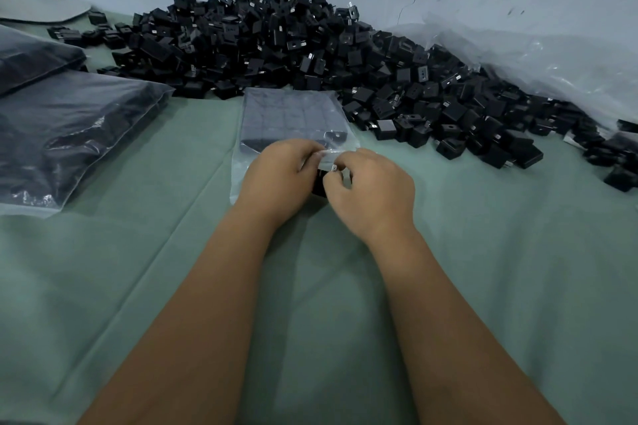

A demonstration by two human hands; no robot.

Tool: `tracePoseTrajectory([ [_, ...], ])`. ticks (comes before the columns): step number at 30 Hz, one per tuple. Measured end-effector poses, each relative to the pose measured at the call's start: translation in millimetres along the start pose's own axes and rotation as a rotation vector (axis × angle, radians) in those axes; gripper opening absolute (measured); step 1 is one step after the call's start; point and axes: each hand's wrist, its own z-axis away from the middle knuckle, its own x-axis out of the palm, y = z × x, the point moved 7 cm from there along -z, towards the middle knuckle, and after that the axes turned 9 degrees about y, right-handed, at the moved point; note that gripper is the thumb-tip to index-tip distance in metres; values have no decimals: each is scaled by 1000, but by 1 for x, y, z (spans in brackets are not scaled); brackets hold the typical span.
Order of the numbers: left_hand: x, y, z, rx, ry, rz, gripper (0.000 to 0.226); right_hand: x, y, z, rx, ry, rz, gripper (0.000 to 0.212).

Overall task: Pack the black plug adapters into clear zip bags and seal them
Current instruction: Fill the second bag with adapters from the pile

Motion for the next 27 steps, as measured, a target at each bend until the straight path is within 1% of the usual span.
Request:
tracePoseTrajectory([
  [3, -2, 1, -1, 26, 28, 2, 22, -1, -2, -1, -76, 43, 142, 26],
  [7, -6, 3, -1, 36, 34, 16, 25, -9, -2, -4, -78, 140, 157, 22],
  [9, -6, 2, -1, 46, -23, 18, 32, -15, 0, -5, -60, 198, 169, 25],
  [11, -3, 1, -1, 75, -112, -8, 34, -19, 4, -5, -40, 223, 104, 25],
  [13, -3, -1, 0, 72, -148, -25, 33, -17, 4, -5, -36, 161, -72, 24],
  [15, -5, -3, -1, 60, -135, -30, 29, -9, 1, -4, -43, 36, -228, 33],
  [17, -6, -4, -1, 53, -122, -38, 27, -1, -3, -2, -73, -75, -230, 42],
  [19, -7, -5, -1, 40, -111, -51, 27, 6, -4, 1, -120, -134, -161, 49],
  [21, -8, -5, -1, 43, -85, -68, 26, 10, -3, 1, -149, -152, -103, 52],
  [23, -9, -3, -1, 51, -54, -77, 21, 12, 0, -1, -154, -144, -57, 46],
  [25, -12, 0, -1, 57, -25, -58, 13, 11, 2, -3, -155, -99, -18, 38],
  [27, -14, 3, -1, 61, -10, -34, 7, 8, 5, -4, -131, -27, 5, 36],
])
